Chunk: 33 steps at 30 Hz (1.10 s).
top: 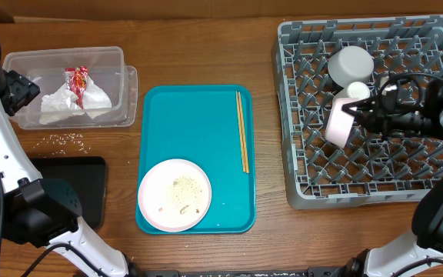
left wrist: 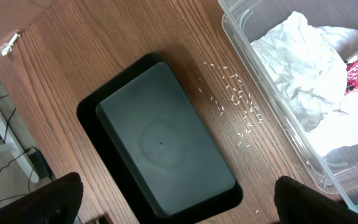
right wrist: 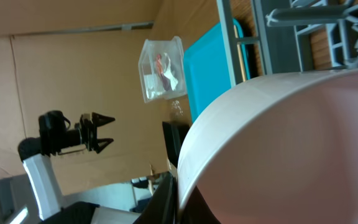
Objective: Sort waste into correct bins and load items into the dishwasher
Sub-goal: 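Lower the pink bowl into the rack slots and release it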
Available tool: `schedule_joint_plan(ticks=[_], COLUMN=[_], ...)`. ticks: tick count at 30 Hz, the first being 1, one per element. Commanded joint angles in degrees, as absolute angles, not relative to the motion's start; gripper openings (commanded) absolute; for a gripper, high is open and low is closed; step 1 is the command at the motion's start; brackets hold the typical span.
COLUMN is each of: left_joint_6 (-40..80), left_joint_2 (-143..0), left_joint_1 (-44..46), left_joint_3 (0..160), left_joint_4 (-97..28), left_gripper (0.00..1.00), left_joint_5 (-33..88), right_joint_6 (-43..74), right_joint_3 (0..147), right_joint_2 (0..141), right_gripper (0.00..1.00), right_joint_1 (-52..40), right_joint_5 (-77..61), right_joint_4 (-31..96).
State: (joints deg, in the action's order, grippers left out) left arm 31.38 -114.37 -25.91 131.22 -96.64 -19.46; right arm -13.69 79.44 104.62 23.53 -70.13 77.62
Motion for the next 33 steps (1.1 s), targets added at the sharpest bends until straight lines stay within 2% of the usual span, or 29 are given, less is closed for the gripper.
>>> schedule_joint_plan(ticks=[1,11,16,28,33], left_joint_6=[30.87,30.87,30.87,30.87,30.87], left_joint_2=[-114.76,-114.76,-114.76,-114.76,-114.76], left_joint_1=[-25.8,-25.8,-25.8,-25.8,-25.8], left_joint_3=[130.74,130.74,130.74,130.74,130.74], left_joint_4=[-96.66,-96.66,-96.66,-96.66,-96.66], left_gripper=[1.0,1.0,1.0,1.0,1.0], left_joint_5=[-19.44,-19.44,-19.44,-19.44,-19.44], right_joint_6=[-13.26,-13.32,-16.58,-16.49,-14.79], right_joint_3=[79.09,79.13,79.13,79.13,79.07], right_joint_2=[105.41,105.41,105.41,105.47,106.3], right_gripper=[0.04,0.04,0.04,0.04,0.04], right_joint_1=[25.36,30.39,30.44,29.67,28.4], right_joint_5=[-69.91,-65.98,-73.14,-79.64,-73.01], right_joint_4=[78.54,79.79,81.54,79.72,79.18])
